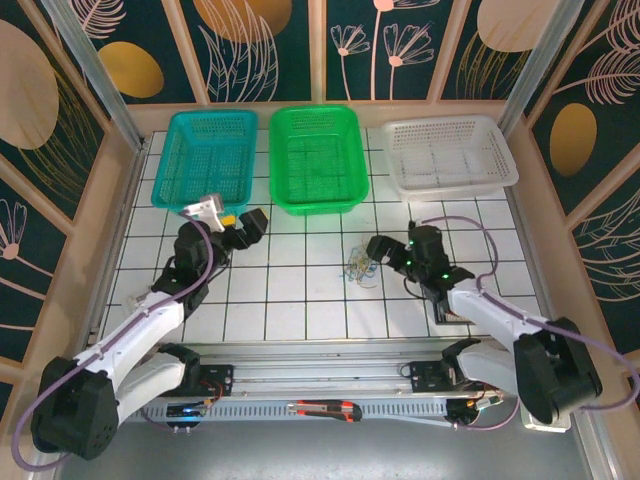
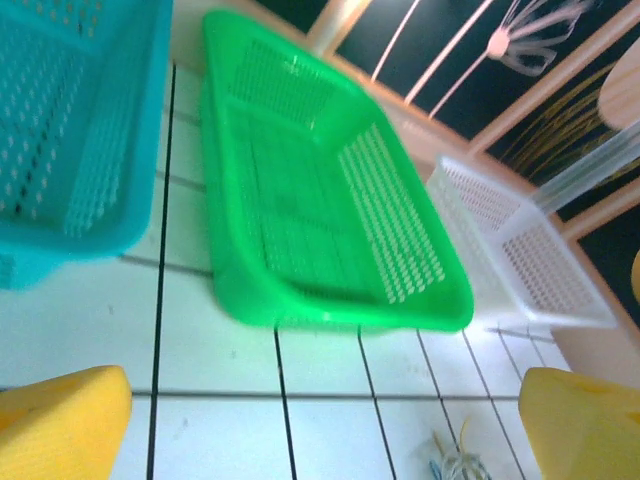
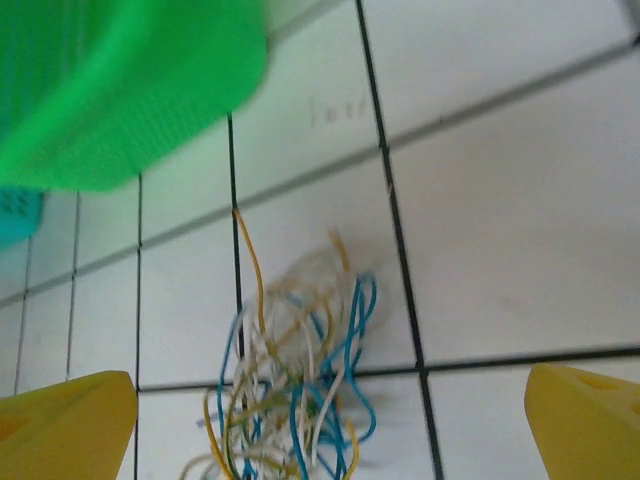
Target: Untangle the cables
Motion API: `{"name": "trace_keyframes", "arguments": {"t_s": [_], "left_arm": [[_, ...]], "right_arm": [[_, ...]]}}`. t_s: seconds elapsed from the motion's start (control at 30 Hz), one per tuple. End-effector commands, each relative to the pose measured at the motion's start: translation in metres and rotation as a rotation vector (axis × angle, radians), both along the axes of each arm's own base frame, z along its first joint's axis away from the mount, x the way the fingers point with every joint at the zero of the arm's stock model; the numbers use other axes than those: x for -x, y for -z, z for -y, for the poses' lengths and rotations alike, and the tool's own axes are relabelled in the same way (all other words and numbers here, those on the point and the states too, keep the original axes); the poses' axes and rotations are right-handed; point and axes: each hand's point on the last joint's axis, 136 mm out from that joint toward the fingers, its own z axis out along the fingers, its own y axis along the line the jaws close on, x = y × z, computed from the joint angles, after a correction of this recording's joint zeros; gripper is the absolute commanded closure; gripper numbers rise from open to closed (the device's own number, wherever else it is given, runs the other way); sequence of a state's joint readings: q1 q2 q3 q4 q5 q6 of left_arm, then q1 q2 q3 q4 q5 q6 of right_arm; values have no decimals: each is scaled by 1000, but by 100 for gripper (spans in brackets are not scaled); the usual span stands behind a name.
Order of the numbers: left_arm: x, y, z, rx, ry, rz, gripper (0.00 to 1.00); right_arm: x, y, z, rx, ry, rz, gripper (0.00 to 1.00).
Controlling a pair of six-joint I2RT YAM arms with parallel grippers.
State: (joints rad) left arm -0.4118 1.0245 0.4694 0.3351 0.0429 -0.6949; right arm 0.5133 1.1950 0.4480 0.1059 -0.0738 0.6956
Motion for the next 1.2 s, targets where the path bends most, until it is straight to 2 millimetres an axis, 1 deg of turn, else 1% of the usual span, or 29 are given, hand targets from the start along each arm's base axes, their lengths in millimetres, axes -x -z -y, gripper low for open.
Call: {"name": "trace_keyframes", "arguments": {"t_s": [0.0, 0.07, 0.13, 0.2, 0.23, 0.27, 0.33, 0.43, 0.53, 0.63, 0.7, 0.77, 0.87, 0.93, 1.0, 1.07, 1.17], "left_arm": [[1, 20, 0, 6, -32, -66, 1], [1, 25, 3, 8, -25, -78, 1], [0, 29, 3, 12, -26, -86, 1], [0, 30, 5, 19, -21, -93, 1], [0, 31, 6, 21, -19, -95, 1], [0, 30, 6, 22, -18, -95, 1], [1, 30, 6, 24, -18, -92, 1], [2, 28, 7, 34, -13, -88, 1], [2, 26, 11, 53, 12, -86, 1], [3, 22, 18, 72, 46, -76, 1], [3, 21, 21, 82, 62, -75, 1], [3, 20, 25, 90, 80, -78, 1], [3, 18, 31, 95, 105, -84, 1], [5, 15, 37, 95, 120, -83, 1], [7, 13, 41, 95, 132, -83, 1], [9, 12, 47, 98, 140, -84, 1], [13, 13, 57, 96, 157, -86, 1]], "right_arm": [[-6, -5, -31, -59, -9, 16, 1], [-6, -2, -53, -68, -52, -1, 1], [-5, -2, -81, -96, -113, -12, 3], [-2, -10, -108, -146, -189, -17, 7], [0, -15, -120, -165, -222, -17, 7], [1, -21, -129, -180, -245, -10, 7], [3, -33, -136, -192, -266, 7, 7], [2, -47, -132, -175, -263, 28, 7], [0, -63, -119, -116, -246, 71, 7], [-9, -77, -100, -50, -206, 116, 7], [-18, -82, -86, -11, -171, 133, 7], [-27, -82, -74, 14, -142, 133, 9], [-42, -74, -54, 27, -92, 117, 12], [-50, -65, -44, 22, -76, 97, 20], [-50, -54, -47, 24, -93, 81, 27], [-59, -43, -37, 45, -67, 64, 32], [-63, -29, -40, 55, -79, 44, 43]]}}
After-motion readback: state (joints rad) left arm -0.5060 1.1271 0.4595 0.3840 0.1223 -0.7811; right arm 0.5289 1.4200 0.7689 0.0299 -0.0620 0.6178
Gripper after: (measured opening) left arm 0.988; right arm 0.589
